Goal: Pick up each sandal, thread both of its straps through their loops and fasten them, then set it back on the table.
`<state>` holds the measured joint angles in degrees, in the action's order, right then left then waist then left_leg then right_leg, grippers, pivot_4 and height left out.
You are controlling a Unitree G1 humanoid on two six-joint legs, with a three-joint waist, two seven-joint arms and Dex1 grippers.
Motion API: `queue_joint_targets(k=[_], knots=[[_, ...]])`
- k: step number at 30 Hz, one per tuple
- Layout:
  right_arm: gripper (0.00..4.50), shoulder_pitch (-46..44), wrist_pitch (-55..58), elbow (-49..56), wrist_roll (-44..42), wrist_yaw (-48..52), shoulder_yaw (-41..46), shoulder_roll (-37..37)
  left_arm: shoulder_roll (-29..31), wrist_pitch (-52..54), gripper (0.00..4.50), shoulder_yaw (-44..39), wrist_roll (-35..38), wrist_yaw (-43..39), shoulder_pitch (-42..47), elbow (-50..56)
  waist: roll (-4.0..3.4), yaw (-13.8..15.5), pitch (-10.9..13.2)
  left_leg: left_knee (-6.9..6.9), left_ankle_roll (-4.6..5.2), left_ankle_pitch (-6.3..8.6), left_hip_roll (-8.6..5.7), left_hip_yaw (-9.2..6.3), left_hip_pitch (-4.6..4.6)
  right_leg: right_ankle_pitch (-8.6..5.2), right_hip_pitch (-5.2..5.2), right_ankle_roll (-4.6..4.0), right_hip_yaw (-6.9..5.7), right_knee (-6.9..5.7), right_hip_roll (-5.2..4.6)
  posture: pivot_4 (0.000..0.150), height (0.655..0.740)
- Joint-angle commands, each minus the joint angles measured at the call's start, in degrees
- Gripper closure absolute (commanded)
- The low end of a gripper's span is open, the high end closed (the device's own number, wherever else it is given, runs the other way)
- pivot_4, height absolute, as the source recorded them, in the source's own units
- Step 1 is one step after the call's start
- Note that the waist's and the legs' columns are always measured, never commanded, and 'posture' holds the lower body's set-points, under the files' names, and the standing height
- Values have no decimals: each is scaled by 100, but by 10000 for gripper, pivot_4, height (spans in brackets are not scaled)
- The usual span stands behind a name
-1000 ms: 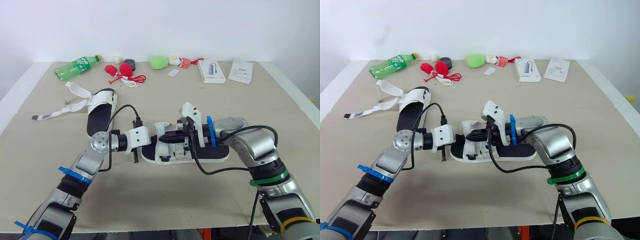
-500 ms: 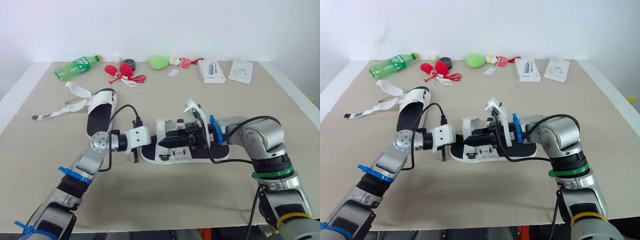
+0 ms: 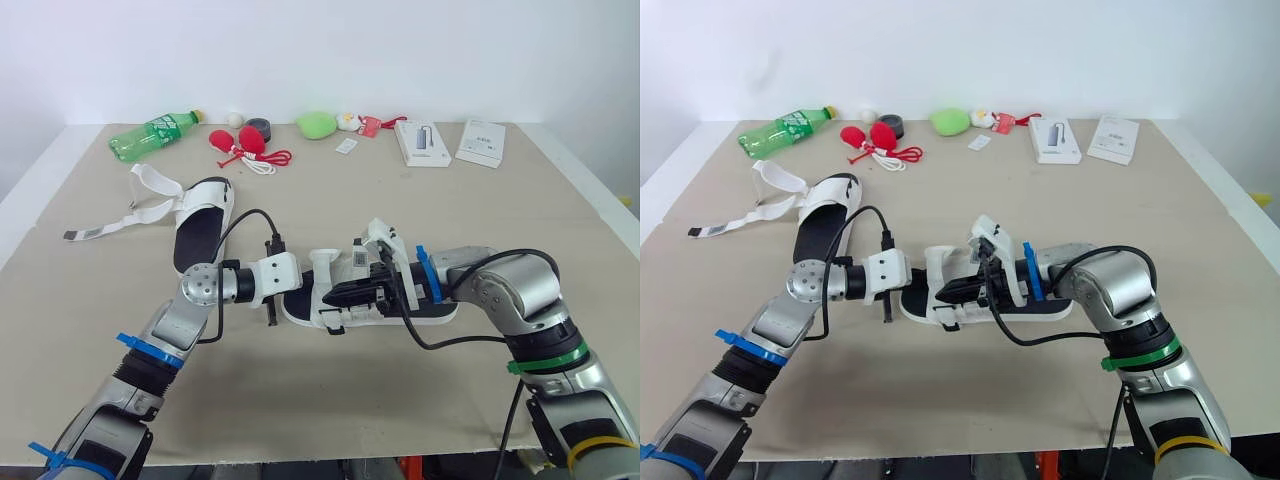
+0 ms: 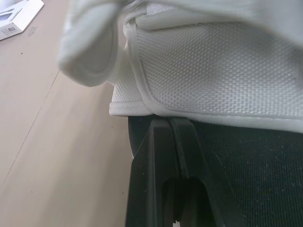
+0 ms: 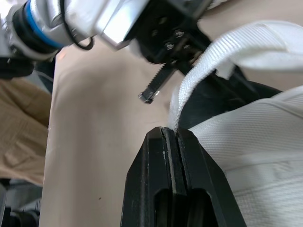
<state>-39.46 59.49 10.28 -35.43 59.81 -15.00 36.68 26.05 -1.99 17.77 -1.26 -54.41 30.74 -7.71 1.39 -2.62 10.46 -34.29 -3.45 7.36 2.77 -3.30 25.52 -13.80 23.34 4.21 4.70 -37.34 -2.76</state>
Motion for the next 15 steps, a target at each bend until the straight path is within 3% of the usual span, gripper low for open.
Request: queue_joint_targets(k=[1, 3, 6, 10, 11, 15], knots=[[44730, 83, -112, 329, 6, 162, -63, 138, 41, 53, 45000, 53, -46, -47, -84, 69, 0, 1, 0, 0, 0, 0, 0, 0, 0, -1, 0, 0, 0, 0, 0, 1500, 7400], [44730, 68, -63, 371, -57, 233, -46, 207, 31, 58, 45000, 60, -50, -44, -76, 70, 0, 3, 0, 0, 0, 0, 0, 0, 0, -2, 0, 0, 0, 0, 0, 1500, 7400], [35492, -77, -198, 350, -138, 452, 108, 301, 25, 53, 45000, 69, -52, -50, -69, 64, 0, 3, 0, 0, 0, 0, 0, 0, 0, -2, 0, 0, 0, 0, 0, 1500, 7400], [16778, -357, -121, 284, -471, 852, 493, 547, 28, 46, 45000, 83, -56, -60, -79, 69, 0, 2, 0, -1, 0, 0, 0, 1, 0, 0, 1, 0, 0, 0, 0, 1500, 7400], [10152, -391, -1, 312, -612, 970, 568, 645, 32, 45, 45000, 84, -56, -65, -82, 73, 0, 2, 0, -1, 0, 0, 0, 1, 0, 0, 0, 0, 0, 0, 0, 1500, 7400], [8988, -170, 701, 705, -1218, 1388, 628, 1215, 46, 47, 45000, 88, -48, -91, -98, 95, 0, 9, 0, 1, -3, 2, 0, 0, 0, -5, 0, -2, -1, 2, -1, 1500, 7400]])
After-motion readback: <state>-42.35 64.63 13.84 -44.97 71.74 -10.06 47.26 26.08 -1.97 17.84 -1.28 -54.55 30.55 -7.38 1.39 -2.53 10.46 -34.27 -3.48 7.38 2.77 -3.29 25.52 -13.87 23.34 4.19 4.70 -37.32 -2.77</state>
